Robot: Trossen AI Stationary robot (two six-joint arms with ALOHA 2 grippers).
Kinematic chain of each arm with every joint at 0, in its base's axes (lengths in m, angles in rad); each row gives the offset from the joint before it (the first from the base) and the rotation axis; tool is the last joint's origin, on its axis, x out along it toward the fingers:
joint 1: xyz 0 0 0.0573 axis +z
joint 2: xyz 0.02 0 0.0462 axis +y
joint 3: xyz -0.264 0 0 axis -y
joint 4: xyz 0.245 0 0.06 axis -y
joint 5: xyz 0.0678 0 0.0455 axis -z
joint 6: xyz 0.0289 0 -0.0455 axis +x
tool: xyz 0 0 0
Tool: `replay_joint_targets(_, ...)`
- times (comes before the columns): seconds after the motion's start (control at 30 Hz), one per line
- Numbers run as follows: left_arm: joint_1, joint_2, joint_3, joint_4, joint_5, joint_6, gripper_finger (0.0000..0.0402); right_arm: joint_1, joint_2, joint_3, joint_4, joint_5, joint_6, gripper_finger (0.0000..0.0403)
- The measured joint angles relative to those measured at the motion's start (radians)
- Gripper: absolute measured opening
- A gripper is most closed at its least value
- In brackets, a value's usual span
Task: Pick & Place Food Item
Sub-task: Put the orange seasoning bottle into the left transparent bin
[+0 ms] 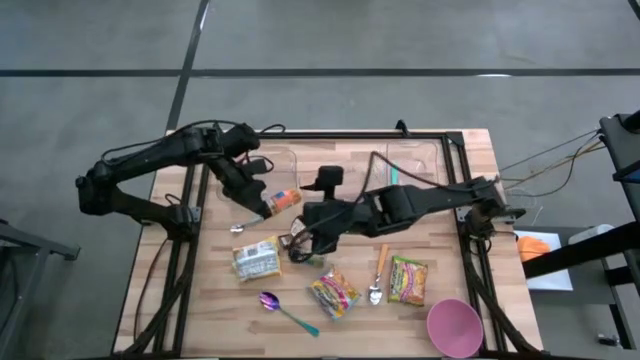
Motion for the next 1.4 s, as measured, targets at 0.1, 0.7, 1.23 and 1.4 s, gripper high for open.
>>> replay_joint_targets(0.1, 0.007, 0.0, 0.0, 0.051, 0.041, -0.028, 0.0203, 0.01, 0.067, 0.087, -0.089, 0.0, -0.014, 0.0359)
replay_joint_targets(0.7, -0.035, 0.018, -0.001, 0.395, 0.208, -0.328, 0.0203, 0.039, 0.155, 0.19, -0.197, 0.185, -0.111, 0.0374)
replay_joint_targets(1.23, -0.072, 0.022, -0.007, 0.476, 0.221, -0.413, 0.0203, 0.037, 0.174, 0.191, -0.186, 0.361, -0.201, 0.0374)
replay_joint_targets(1.4, -0.073, 0.022, -0.007, 0.476, 0.221, -0.413, 0.0203, 0.036, 0.179, 0.191, -0.185, 0.353, -0.214, 0.0358)
